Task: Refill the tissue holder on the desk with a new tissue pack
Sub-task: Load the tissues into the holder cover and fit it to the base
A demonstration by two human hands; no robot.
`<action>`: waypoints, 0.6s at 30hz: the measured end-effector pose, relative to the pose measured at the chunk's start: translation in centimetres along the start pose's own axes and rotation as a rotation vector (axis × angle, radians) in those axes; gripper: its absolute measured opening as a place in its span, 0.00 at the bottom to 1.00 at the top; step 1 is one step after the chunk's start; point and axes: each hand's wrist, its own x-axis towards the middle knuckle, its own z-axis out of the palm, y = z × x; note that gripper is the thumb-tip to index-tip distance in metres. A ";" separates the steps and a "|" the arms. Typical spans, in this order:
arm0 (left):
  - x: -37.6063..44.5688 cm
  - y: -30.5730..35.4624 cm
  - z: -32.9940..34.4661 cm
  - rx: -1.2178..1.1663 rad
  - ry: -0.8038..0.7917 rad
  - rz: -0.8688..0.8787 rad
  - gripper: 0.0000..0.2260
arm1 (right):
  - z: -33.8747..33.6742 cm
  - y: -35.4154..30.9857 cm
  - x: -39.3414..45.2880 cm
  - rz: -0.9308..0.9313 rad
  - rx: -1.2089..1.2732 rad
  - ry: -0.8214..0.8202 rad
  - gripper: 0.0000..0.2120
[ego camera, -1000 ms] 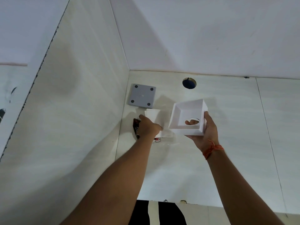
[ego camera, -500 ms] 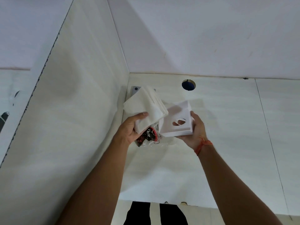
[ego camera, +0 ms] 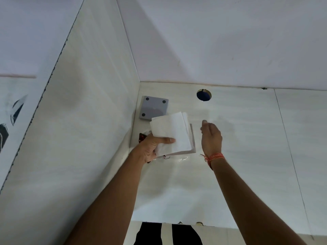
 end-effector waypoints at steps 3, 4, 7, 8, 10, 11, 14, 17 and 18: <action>0.1 0.3 0.9 0.051 0.010 -0.002 0.26 | 0.8 -2.3 -1.3 0.065 0.193 -0.270 0.19; 0.0 0.5 1.4 0.083 0.025 0.002 0.24 | 1.3 -2.6 -1.7 0.055 0.154 -0.315 0.20; 0.2 0.8 2.5 0.173 0.161 0.067 0.22 | 2.4 -2.2 -1.9 0.053 0.117 -0.280 0.17; 0.3 0.8 2.6 0.180 0.201 0.086 0.24 | 2.4 -2.1 -1.8 0.050 0.110 -0.272 0.13; 0.3 0.8 2.5 0.188 0.265 0.098 0.24 | 2.1 -1.8 -1.3 0.047 0.044 -0.276 0.14; 0.3 0.7 2.4 0.205 0.305 0.094 0.21 | 1.9 -1.5 -0.9 0.038 -0.010 -0.276 0.16; 0.5 0.3 2.1 0.281 0.443 0.091 0.07 | 1.9 -1.1 -0.1 0.003 -0.213 -0.246 0.17; 1.0 -0.3 1.7 0.466 0.559 0.127 0.10 | 2.3 -0.2 0.7 -0.021 -0.441 -0.244 0.20; 1.1 -0.6 1.7 0.575 0.578 0.144 0.11 | 2.5 -0.1 0.8 -0.029 -0.499 -0.248 0.21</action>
